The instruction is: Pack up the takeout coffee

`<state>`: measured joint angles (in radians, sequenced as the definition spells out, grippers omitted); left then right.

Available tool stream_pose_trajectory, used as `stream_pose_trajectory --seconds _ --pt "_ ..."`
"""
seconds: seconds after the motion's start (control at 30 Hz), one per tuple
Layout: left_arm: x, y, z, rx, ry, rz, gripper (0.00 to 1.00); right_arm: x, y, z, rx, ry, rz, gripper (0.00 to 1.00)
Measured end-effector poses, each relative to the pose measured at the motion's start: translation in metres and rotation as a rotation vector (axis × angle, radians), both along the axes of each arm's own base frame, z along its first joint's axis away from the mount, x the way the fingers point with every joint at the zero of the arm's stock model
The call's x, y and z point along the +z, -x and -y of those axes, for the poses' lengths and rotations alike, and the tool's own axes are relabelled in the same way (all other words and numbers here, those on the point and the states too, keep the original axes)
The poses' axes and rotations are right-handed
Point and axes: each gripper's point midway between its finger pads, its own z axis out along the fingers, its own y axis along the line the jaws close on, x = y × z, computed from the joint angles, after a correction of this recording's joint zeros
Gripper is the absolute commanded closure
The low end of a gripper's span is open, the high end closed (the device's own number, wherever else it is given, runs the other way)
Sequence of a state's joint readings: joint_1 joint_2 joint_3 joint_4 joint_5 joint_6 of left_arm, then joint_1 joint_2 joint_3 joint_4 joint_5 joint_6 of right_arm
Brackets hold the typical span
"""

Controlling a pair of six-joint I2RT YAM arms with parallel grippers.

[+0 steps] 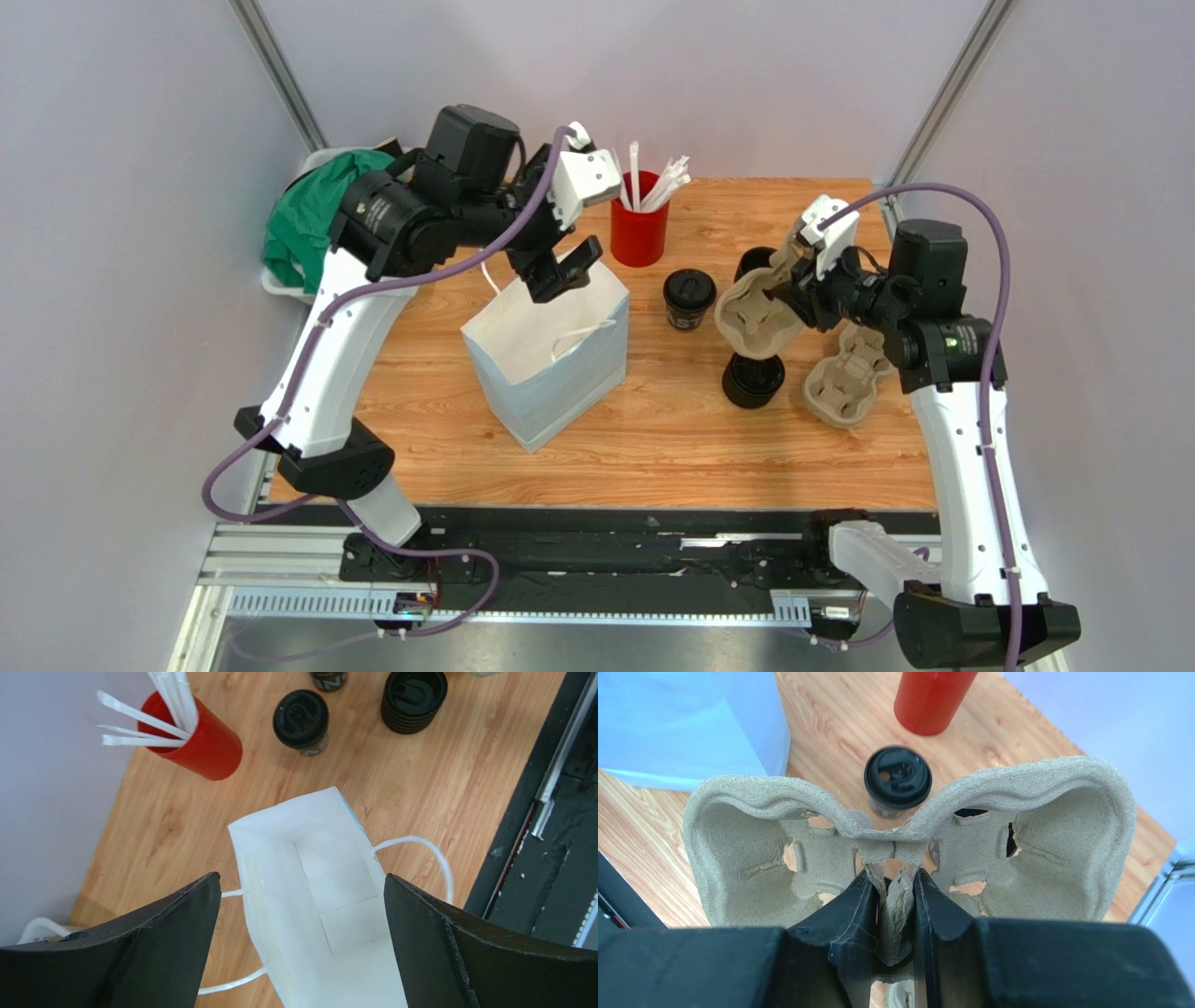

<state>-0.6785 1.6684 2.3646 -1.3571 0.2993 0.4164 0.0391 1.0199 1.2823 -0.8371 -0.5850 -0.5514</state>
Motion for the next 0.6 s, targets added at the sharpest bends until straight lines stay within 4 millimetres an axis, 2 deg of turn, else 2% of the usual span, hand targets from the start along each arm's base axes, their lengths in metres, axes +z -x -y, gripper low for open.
stream_pose_trajectory --seconds 0.13,0.2,0.27,0.37,0.5,0.6 --pt "0.020 -0.008 -0.022 0.063 0.038 0.057 0.04 0.027 -0.001 -0.009 0.013 -0.027 0.038 0.78" --pt "0.025 -0.023 -0.044 0.134 0.058 0.080 0.04 0.040 -0.002 -0.016 0.027 -0.046 0.047 0.78" --pt "0.022 -0.038 -0.067 0.208 0.060 0.097 0.04 0.055 -0.003 -0.027 0.053 -0.073 0.056 0.78" --pt "-0.004 -0.050 -0.095 0.286 0.020 0.069 0.03 0.074 -0.002 -0.049 0.104 -0.115 0.060 0.78" --pt "-0.047 -0.057 -0.104 0.299 -0.009 -0.025 0.03 0.099 -0.001 -0.089 0.202 -0.185 0.059 0.79" --pt "-0.066 -0.062 -0.107 0.300 -0.002 -0.082 0.03 0.112 -0.001 -0.122 0.277 -0.237 0.039 0.79"
